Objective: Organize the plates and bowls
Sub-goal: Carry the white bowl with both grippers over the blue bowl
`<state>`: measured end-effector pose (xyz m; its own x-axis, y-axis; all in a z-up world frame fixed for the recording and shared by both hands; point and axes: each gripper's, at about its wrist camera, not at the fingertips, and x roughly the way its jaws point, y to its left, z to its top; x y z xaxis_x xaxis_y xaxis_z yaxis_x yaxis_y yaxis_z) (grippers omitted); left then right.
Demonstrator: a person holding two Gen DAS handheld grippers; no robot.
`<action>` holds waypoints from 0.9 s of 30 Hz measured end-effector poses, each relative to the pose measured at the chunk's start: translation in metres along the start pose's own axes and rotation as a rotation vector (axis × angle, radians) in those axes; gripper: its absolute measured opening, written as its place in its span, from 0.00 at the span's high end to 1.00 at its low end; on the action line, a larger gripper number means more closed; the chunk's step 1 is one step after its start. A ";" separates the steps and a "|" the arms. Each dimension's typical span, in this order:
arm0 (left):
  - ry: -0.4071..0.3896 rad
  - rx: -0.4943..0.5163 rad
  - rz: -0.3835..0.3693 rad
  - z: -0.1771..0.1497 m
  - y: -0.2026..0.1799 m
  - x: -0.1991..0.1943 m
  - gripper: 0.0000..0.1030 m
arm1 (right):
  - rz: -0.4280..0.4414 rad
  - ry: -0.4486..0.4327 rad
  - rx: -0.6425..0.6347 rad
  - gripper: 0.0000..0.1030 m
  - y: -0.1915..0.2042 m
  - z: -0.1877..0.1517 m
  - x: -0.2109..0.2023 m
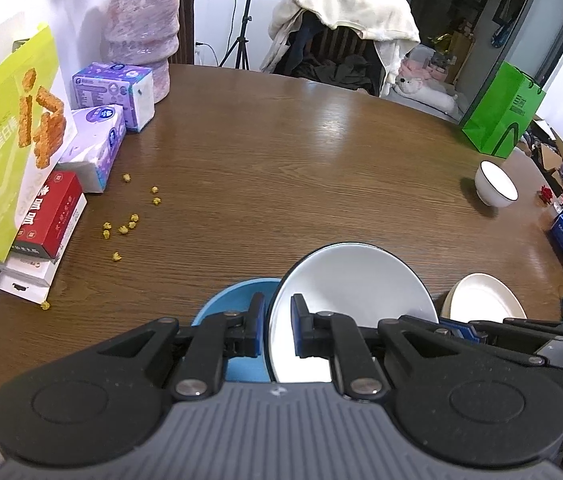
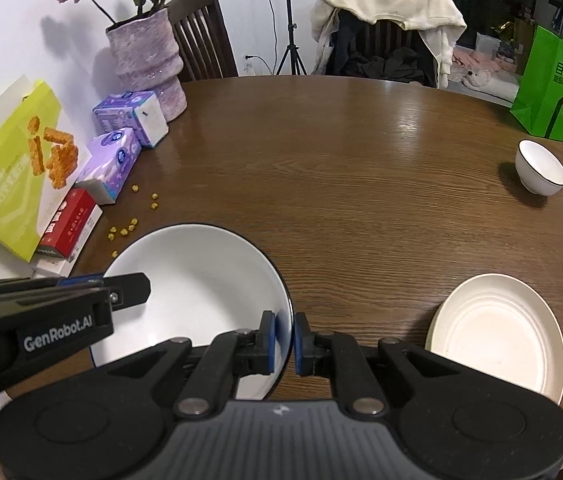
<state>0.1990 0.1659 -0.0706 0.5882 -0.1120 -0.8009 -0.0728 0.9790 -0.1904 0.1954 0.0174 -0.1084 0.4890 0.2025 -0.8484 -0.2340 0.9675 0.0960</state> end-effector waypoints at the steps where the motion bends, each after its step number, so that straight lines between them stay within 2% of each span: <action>1: 0.001 -0.001 0.000 0.000 0.002 0.001 0.87 | 0.001 0.001 -0.001 0.91 0.002 0.001 0.001; 27: 0.071 -0.004 0.003 0.001 0.040 0.029 0.87 | 0.001 0.067 -0.019 0.91 0.032 0.006 0.037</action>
<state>0.2140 0.2019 -0.1010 0.5290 -0.1213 -0.8399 -0.0781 0.9786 -0.1905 0.2108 0.0570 -0.1343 0.4320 0.1923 -0.8812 -0.2508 0.9641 0.0874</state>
